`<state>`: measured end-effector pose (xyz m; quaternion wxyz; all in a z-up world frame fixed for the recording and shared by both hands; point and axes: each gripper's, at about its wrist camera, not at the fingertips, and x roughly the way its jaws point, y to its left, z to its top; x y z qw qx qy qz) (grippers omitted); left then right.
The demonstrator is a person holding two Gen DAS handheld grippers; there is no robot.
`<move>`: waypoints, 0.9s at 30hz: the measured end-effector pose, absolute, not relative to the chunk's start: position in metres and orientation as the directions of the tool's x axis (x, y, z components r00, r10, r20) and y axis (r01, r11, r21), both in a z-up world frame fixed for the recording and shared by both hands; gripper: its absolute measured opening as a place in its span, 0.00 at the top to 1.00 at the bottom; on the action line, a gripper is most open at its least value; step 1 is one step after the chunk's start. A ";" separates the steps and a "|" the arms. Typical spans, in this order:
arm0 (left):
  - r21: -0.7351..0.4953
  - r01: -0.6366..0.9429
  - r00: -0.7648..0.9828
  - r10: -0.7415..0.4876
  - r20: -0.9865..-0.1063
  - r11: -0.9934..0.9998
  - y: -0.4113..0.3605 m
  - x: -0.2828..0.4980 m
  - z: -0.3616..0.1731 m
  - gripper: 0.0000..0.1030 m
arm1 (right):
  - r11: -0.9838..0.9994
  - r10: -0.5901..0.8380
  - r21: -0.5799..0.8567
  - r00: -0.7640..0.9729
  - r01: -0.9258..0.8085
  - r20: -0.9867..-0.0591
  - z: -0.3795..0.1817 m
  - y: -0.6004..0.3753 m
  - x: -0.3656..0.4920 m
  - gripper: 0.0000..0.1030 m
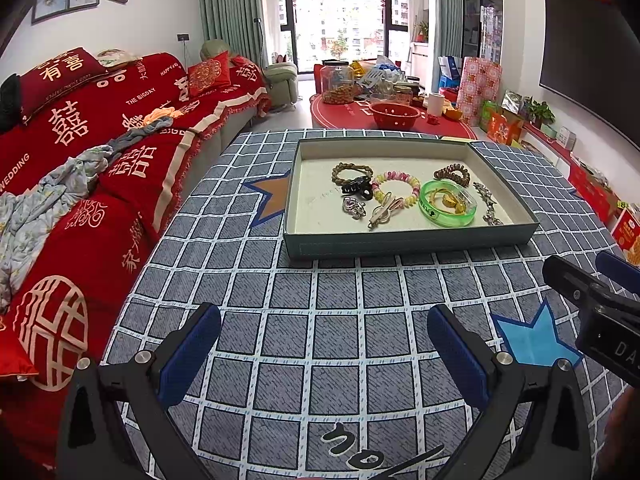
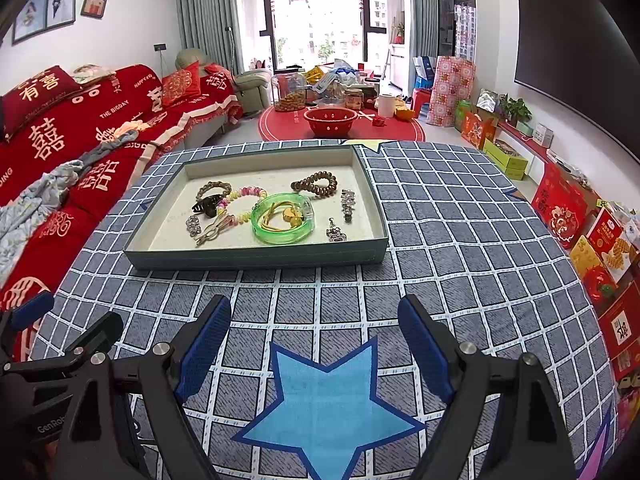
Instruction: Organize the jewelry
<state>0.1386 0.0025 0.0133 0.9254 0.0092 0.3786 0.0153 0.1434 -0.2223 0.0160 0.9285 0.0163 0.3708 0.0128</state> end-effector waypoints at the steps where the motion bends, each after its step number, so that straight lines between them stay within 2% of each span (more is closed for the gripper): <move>1: 0.029 -0.022 0.713 0.036 -0.701 0.999 0.002 0.138 0.013 0.00 | 0.999 0.035 0.039 0.725 -0.011 -0.688 0.016 -0.222 0.143 0.15; 27: 0.027 -0.016 0.715 0.031 -0.698 0.999 0.005 0.136 0.013 0.00 | 0.999 0.038 0.045 0.725 -0.010 -0.688 0.016 -0.220 0.143 0.15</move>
